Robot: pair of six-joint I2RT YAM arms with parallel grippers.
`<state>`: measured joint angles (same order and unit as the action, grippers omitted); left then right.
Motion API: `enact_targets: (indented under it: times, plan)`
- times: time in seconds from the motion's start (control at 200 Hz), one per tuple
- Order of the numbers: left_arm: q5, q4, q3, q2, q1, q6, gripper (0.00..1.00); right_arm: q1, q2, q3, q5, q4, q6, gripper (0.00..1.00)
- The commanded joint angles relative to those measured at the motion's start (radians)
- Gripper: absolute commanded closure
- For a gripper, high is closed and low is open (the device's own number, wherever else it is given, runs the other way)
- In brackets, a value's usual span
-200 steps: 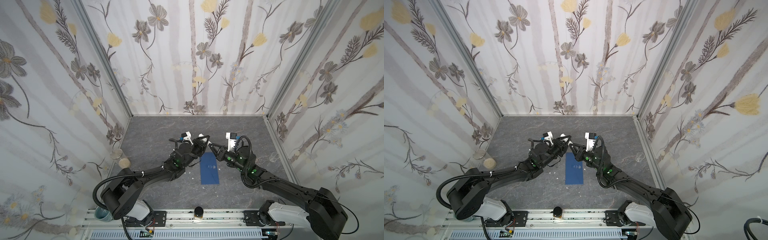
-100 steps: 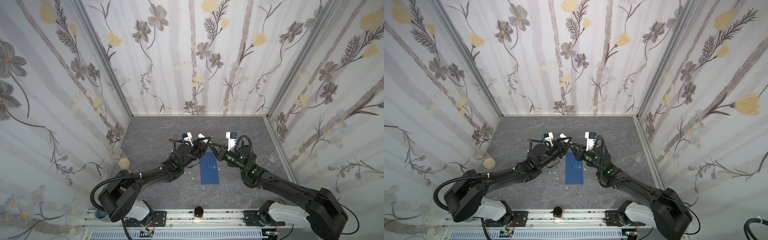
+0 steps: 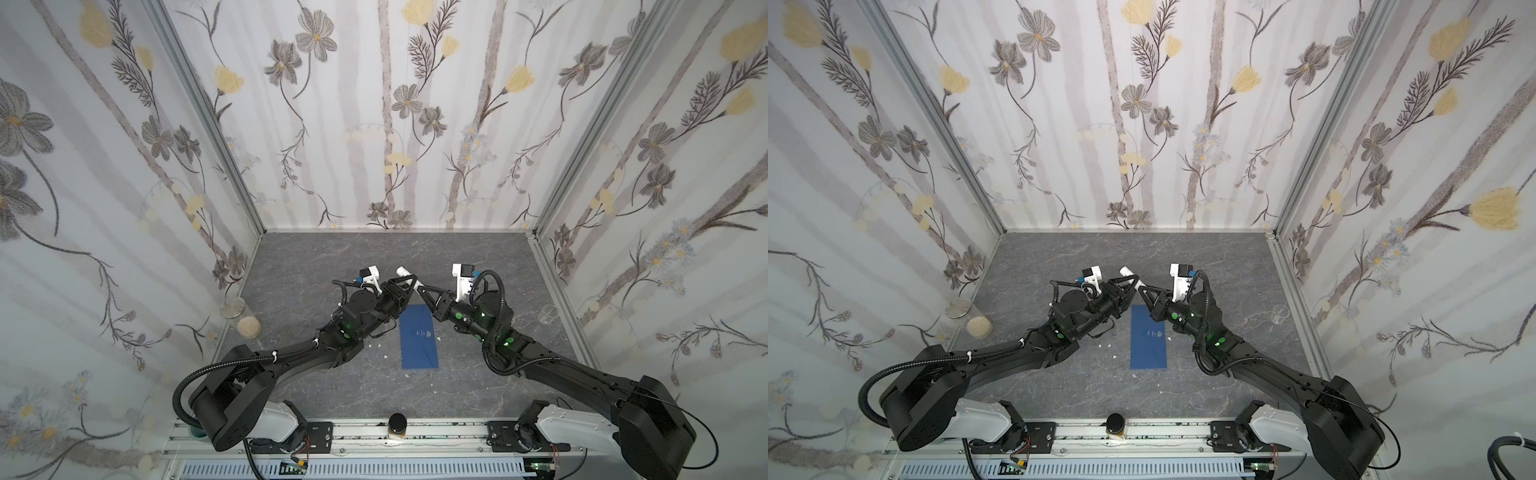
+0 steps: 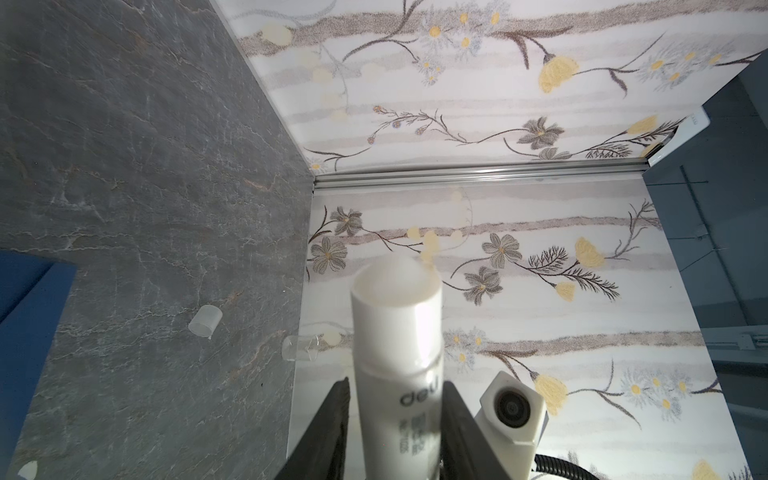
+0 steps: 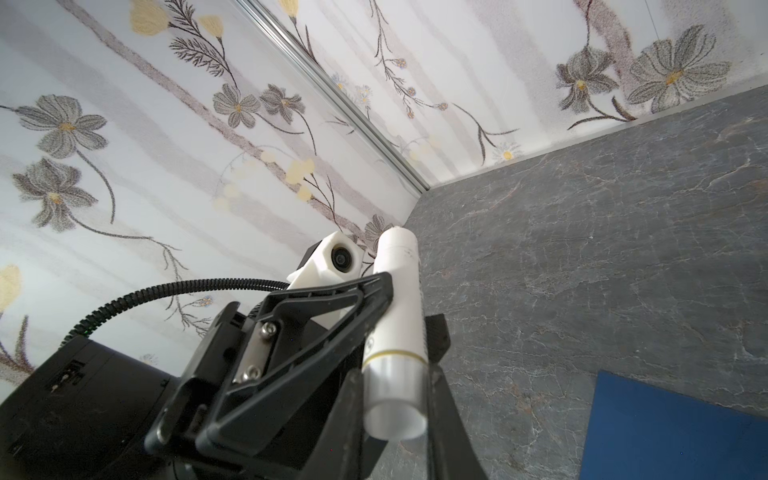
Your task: Place the letter into the envelope and seal it
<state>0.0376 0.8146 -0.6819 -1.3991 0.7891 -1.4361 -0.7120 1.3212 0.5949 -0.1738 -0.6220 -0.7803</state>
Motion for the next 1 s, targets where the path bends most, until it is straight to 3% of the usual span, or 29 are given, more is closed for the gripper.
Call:
enact_targets:
  times: [0.0,0.904,0.994]
  plan:
    - [-0.002,0.025,-0.011,-0.006,-0.001,0.013,0.64,0.000,0.003,0.011,-0.003,-0.021,-0.004,0.91]
    - [0.021,0.026,-0.036,-0.038,-0.001,0.013,0.64,0.000,0.013,0.015,-0.012,-0.026,-0.007,0.91]
    - [0.021,0.026,-0.036,-0.040,-0.001,0.012,0.69,0.000,0.013,0.015,-0.012,-0.026,-0.006,0.91]
